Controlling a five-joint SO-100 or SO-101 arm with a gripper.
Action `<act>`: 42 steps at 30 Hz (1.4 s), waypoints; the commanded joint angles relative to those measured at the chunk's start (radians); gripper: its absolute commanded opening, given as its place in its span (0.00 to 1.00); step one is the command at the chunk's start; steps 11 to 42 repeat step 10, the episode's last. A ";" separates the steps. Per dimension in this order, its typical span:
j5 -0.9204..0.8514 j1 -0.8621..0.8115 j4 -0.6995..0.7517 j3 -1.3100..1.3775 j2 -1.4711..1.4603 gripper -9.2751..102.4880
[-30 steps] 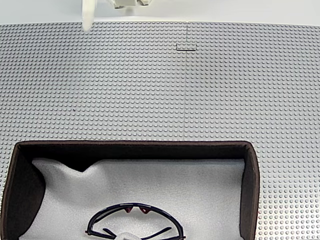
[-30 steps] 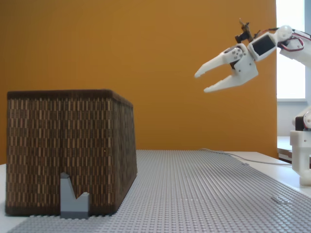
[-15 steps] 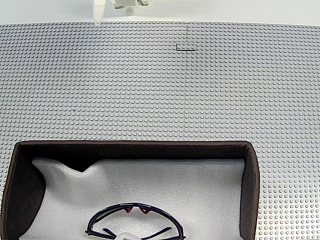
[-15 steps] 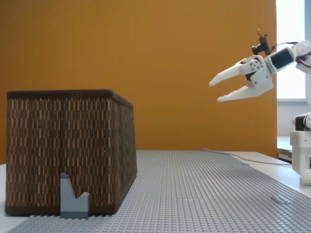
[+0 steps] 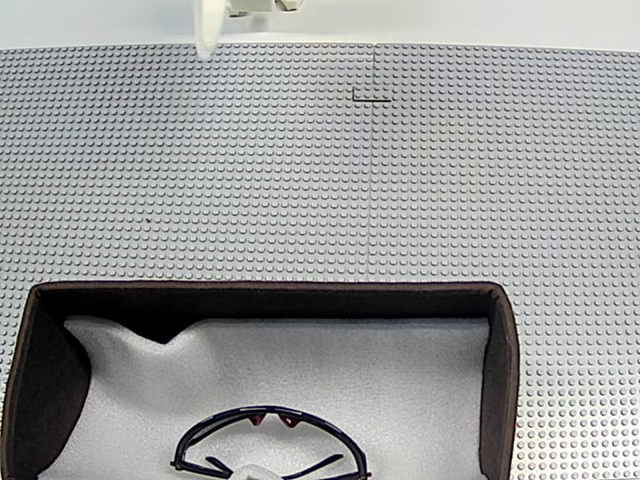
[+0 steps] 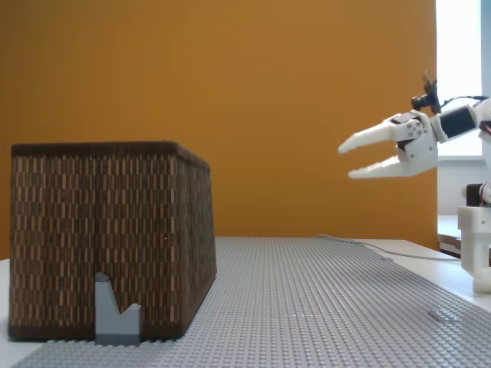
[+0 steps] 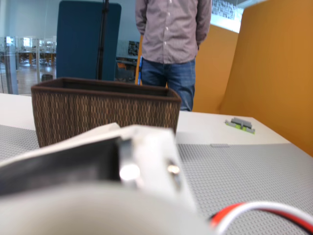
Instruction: Grasp a glasses and put it in the bin.
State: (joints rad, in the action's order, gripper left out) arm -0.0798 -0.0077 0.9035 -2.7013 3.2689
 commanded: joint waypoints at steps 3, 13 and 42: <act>-0.009 -0.014 -0.005 -0.051 0.095 0.24; -0.005 -0.018 0.008 -0.057 0.115 0.25; -0.005 -0.018 0.008 -0.057 0.115 0.25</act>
